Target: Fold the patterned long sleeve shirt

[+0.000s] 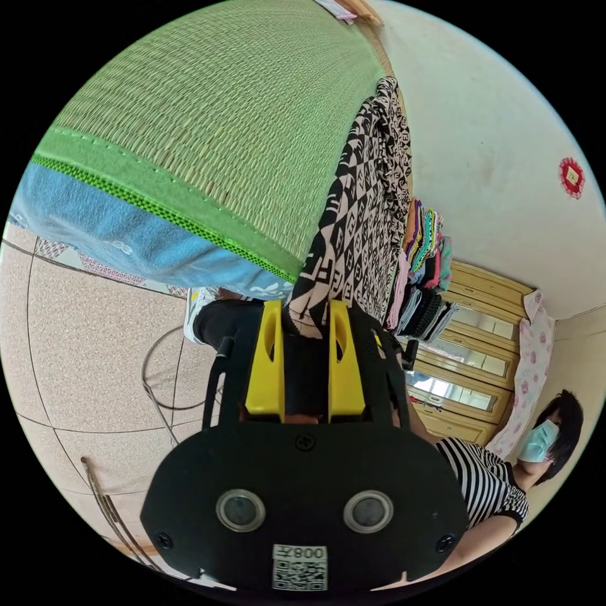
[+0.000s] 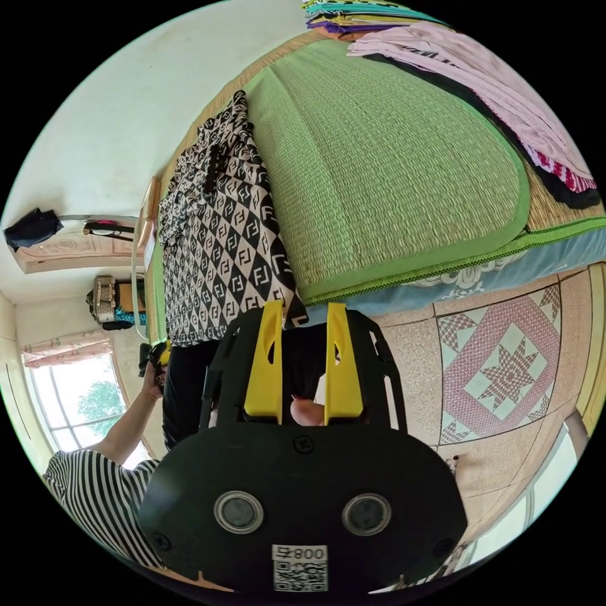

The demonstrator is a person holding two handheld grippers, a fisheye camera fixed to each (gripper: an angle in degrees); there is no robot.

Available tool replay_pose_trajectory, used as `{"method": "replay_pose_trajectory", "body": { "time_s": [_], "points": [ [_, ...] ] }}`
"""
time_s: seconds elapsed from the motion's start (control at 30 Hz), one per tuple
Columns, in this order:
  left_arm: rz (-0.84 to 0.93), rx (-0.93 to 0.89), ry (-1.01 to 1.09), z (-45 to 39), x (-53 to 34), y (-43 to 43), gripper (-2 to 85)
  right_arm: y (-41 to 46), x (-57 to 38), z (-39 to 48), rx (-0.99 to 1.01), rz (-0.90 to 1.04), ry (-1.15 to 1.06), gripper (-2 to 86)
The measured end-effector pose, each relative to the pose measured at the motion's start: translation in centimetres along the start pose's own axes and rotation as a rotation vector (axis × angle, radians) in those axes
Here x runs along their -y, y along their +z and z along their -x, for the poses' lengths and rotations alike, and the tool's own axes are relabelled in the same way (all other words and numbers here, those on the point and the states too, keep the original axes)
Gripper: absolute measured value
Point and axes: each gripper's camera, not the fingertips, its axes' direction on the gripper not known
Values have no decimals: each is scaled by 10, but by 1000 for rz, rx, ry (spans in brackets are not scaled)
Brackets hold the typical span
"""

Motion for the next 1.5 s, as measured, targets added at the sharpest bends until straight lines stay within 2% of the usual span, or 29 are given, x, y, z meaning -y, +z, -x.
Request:
{"method": "replay_pose_trajectory", "body": {
  "time_s": [0.33, 0.87, 1.5],
  "points": [
    [-28, -64, 48, 4, -35, -5, 62, -31, -19, 55, 25, 44, -52, 36],
    [-109, -247, 275, -32, -116, -47, 55, -180, -91, 163, 336, -108, -277, 18],
    [-124, -372, 233, -7, -245, -79, 55, -257, -227, 195, 400, -144, -375, 17]
  ]
}}
